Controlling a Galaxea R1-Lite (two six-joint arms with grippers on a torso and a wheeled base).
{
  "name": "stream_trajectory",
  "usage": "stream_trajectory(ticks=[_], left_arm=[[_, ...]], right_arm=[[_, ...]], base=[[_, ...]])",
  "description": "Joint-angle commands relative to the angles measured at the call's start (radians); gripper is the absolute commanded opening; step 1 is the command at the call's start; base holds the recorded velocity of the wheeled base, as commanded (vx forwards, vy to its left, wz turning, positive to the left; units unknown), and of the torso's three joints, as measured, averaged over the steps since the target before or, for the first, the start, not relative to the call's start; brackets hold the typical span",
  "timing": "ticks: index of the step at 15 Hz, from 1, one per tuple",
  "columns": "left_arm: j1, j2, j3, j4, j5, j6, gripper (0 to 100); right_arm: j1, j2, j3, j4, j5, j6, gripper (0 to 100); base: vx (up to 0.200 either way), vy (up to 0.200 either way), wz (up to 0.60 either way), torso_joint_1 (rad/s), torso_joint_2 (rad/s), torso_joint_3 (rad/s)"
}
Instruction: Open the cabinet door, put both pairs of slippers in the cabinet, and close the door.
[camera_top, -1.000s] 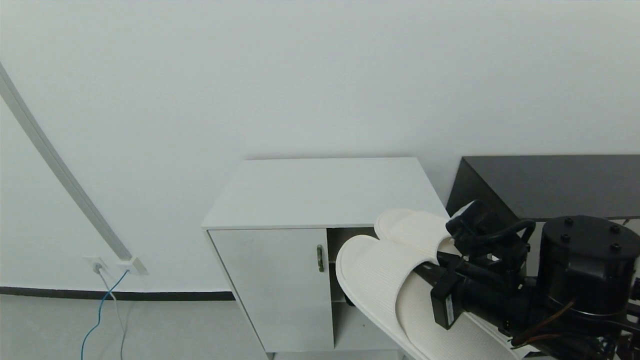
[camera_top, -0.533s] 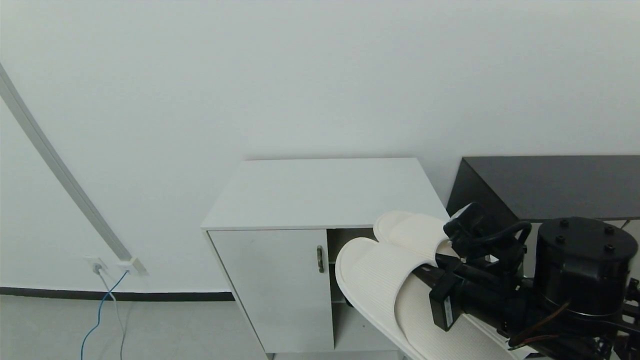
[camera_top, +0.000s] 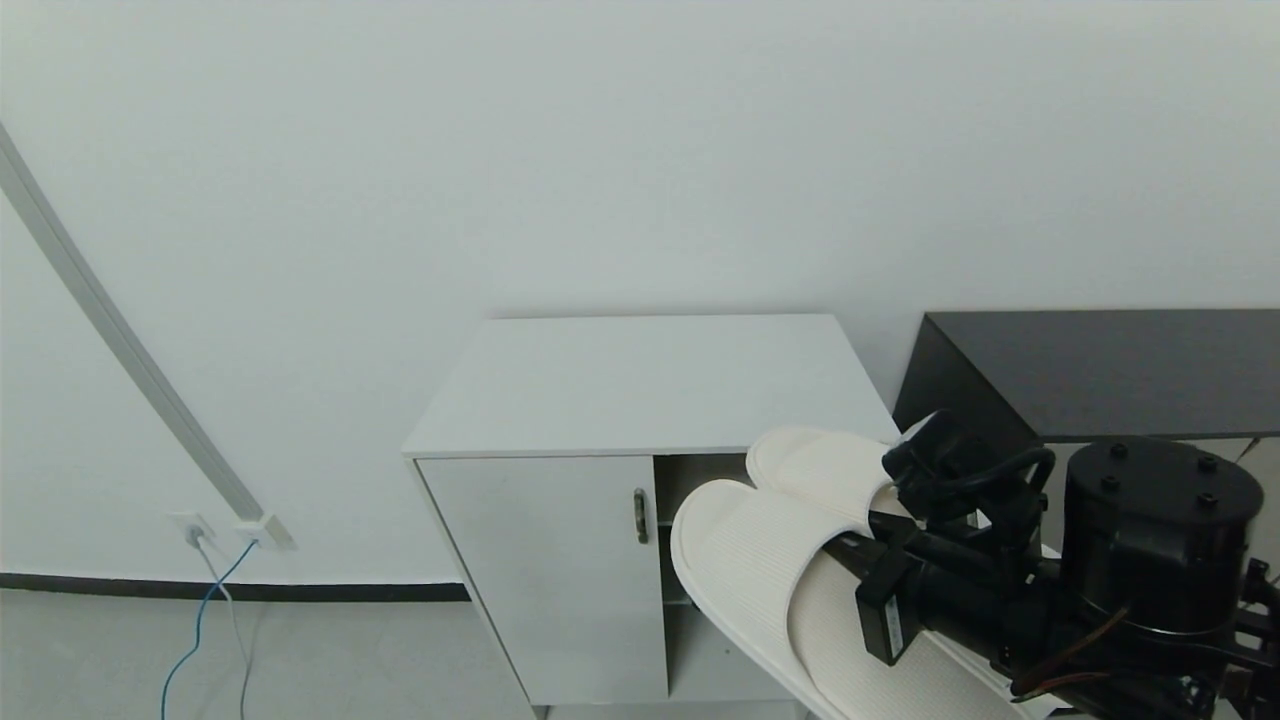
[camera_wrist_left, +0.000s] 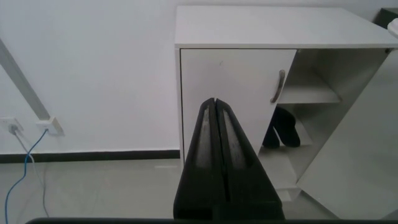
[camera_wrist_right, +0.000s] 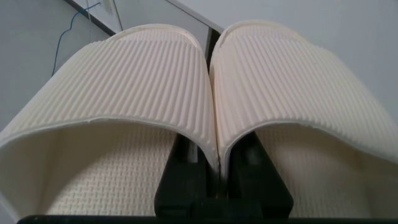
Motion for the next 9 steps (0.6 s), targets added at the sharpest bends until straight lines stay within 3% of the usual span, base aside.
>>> stream_trajectory(ticks=[1,9], left_arm=[[0.001,0.001,0.0,0.0,0.0,0.0,0],[-0.001,0.001,0.0,0.0,0.0,0.0,0]], right_arm=[[0.001,0.003,0.0,0.0,0.0,-0.001,0],[0.001,0.003,0.007,-0.002,0.0,-0.002,0]], base=[[0.0,0.0,0.0,-0.144,0.32,0.168],[0.0,0.0,0.0,-0.168,0.39,0.215]])
